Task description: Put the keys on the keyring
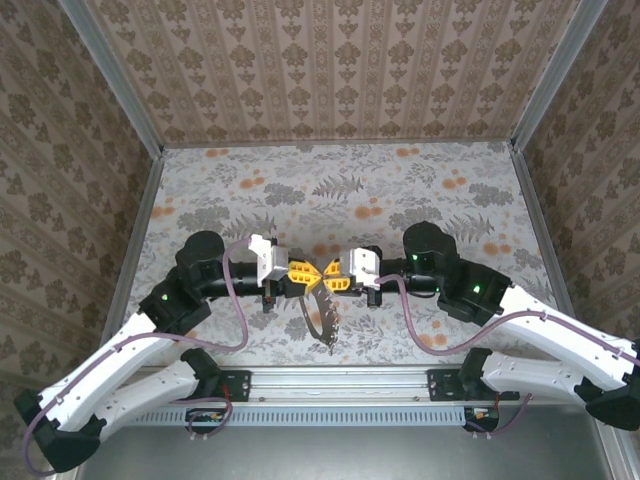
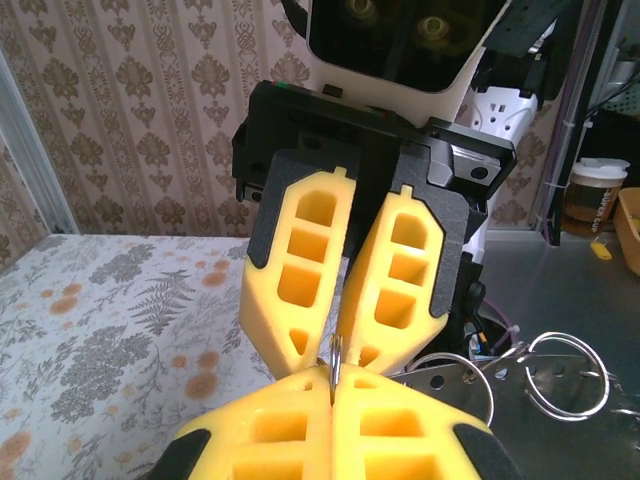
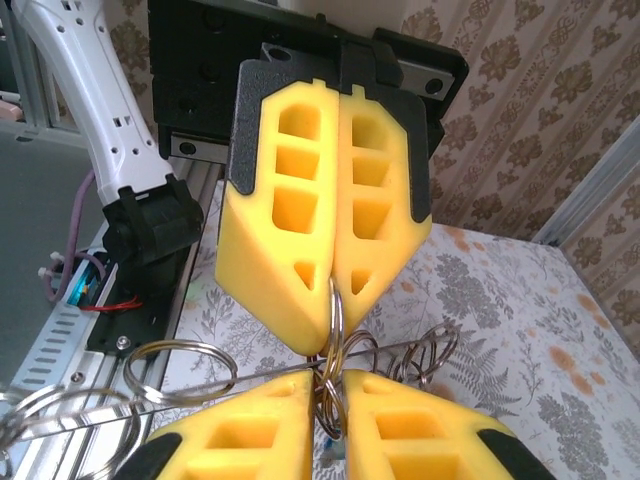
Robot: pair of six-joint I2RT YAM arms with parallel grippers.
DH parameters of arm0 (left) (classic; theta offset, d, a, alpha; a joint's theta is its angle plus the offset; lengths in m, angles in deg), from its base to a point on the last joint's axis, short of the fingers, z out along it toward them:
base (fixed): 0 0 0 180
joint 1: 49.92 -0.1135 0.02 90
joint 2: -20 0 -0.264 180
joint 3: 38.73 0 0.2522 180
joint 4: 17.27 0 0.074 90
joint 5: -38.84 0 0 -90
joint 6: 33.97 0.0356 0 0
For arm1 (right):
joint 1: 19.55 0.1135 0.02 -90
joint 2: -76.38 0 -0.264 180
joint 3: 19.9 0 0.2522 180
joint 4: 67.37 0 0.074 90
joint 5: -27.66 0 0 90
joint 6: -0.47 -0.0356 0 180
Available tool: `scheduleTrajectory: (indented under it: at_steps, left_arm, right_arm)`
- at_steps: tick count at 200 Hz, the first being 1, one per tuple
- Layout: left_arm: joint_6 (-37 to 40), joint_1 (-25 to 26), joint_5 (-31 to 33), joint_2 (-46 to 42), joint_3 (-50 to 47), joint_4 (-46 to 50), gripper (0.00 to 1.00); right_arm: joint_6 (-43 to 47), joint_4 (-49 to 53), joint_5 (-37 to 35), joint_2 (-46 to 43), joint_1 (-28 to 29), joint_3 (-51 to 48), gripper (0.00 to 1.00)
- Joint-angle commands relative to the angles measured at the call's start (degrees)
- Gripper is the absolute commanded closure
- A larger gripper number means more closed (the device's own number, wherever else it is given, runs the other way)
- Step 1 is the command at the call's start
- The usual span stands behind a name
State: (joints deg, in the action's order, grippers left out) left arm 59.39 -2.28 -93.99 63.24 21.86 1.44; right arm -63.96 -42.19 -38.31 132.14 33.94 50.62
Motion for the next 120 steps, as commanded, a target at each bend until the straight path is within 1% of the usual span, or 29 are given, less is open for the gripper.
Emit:
scheduleTrajectory:
  at_steps: [1,11,35,50,68,80,98,120]
  left_arm:
    - [-3.0,-1.0,-3.0,-1.1,-0.5,-9.2,1.00]
    - [-3.3,-1.4,-3.5,-1.1,-0.8,-9.9,1.00]
    - [-3.8,-2.3,-4.4,-1.3,-0.7,-10.0,1.00]
    - [-3.9,-2.7,-4.9,-1.2,-0.6,-10.0,1.00]
    - [-4.2,-3.1,-5.4,-0.8,-0.8,-10.1,1.00]
    - [-4.4,-3.3,-5.7,-0.7,-0.7,-10.2,1.00]
    - [-4.5,-3.5,-6.1,-0.6,-0.5,-10.1,1.00]
    - [-4.7,-3.8,-7.1,-0.6,-0.4,-9.7,1.00]
  right_arm:
    - [-0.2,-0.5,0.8,-0.5,0.2,-1.0,0.85]
    - [-0.4,-0.4,-0.1,-0.4,0.3,-1.0,0.85]
    - [-0.9,0.2,-2.7,-0.5,0.2,-1.3,0.80]
    - [-1.6,-0.9,-6.3,-1.2,0.2,-2.3,0.78]
    - [-1.1,-0.9,-10.0,-2.0,0.2,-2.7,0.79]
    - [-1.1,-1.5,-9.7,-3.2,0.2,-3.4,0.81]
    - [-1.5,-3.5,-7.3,-5.6,0.2,-5.1,0.84]
    - [-1.7,-5.0,-5.2,-7.9,0.2,-6.2,0.84]
